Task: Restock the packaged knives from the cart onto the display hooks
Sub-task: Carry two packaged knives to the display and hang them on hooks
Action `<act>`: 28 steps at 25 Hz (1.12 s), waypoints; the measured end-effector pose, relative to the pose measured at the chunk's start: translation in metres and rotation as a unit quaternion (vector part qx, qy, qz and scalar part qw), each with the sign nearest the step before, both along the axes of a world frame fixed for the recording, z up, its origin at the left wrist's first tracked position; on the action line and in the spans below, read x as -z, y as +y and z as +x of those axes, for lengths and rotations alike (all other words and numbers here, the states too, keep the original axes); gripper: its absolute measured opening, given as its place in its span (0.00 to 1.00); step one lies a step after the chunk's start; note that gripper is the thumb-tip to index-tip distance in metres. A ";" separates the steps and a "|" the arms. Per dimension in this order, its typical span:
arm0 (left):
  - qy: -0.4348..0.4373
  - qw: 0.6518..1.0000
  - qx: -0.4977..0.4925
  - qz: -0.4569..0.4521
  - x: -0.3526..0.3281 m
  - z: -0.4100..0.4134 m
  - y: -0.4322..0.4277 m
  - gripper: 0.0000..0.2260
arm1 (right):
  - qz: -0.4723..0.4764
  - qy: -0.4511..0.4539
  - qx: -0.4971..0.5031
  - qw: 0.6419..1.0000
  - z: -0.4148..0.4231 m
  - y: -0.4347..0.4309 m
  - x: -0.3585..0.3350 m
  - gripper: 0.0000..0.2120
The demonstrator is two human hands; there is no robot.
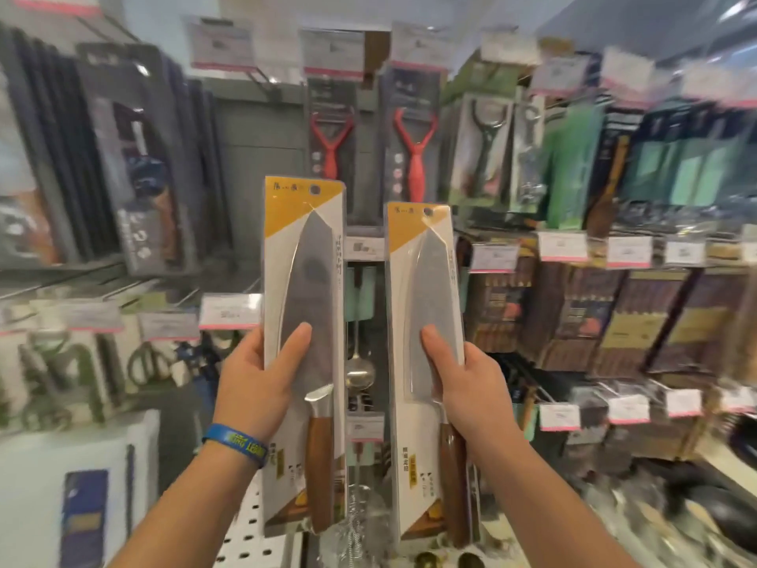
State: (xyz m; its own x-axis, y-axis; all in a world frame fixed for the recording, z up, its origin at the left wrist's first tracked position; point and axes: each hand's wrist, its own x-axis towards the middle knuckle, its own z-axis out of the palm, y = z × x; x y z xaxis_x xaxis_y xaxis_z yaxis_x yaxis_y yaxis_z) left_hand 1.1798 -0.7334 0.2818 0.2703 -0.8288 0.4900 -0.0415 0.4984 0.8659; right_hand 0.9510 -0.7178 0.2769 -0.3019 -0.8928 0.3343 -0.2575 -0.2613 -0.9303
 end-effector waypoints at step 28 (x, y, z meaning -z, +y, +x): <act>-0.040 0.988 -0.139 -0.048 -0.072 0.143 -0.058 0.26 | -0.111 0.041 -0.119 0.986 0.144 -0.093 -0.096 0.29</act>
